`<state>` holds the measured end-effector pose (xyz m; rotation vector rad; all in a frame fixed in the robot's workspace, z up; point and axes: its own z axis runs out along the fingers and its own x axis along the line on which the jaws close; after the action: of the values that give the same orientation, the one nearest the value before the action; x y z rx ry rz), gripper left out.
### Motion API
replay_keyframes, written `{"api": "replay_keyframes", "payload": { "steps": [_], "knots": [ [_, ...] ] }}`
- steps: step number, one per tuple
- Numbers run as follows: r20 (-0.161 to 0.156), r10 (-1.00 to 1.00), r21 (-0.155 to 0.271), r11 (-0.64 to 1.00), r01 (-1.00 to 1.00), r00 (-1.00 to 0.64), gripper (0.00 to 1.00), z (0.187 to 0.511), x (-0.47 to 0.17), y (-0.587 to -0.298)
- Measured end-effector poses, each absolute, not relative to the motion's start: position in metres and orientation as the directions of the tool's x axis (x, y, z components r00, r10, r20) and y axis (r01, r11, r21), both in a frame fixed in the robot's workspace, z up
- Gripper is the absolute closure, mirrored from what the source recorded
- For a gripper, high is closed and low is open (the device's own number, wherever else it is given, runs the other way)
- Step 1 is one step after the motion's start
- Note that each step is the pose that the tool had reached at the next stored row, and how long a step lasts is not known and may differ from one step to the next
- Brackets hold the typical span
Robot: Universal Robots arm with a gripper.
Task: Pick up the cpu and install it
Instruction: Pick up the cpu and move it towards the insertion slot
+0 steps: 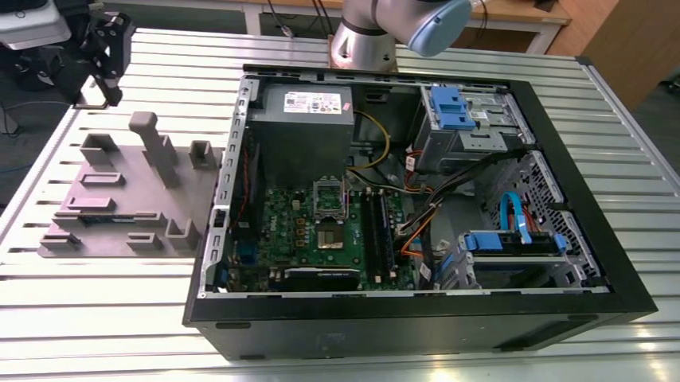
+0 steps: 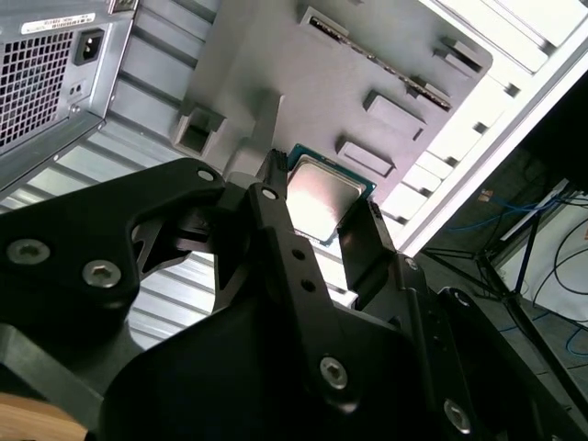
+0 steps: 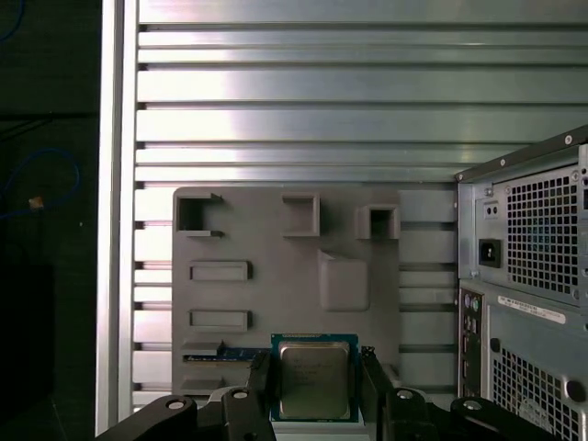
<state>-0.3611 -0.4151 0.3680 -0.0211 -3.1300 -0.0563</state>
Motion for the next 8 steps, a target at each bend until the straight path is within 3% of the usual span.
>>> {"api": "replay_keyframes", "payload": {
  "steps": [8],
  "knots": [
    [0.011,0.013,0.036,0.999,0.014,-1.000,0.53,0.3681,-0.3590,-0.4151]
  ]
}}
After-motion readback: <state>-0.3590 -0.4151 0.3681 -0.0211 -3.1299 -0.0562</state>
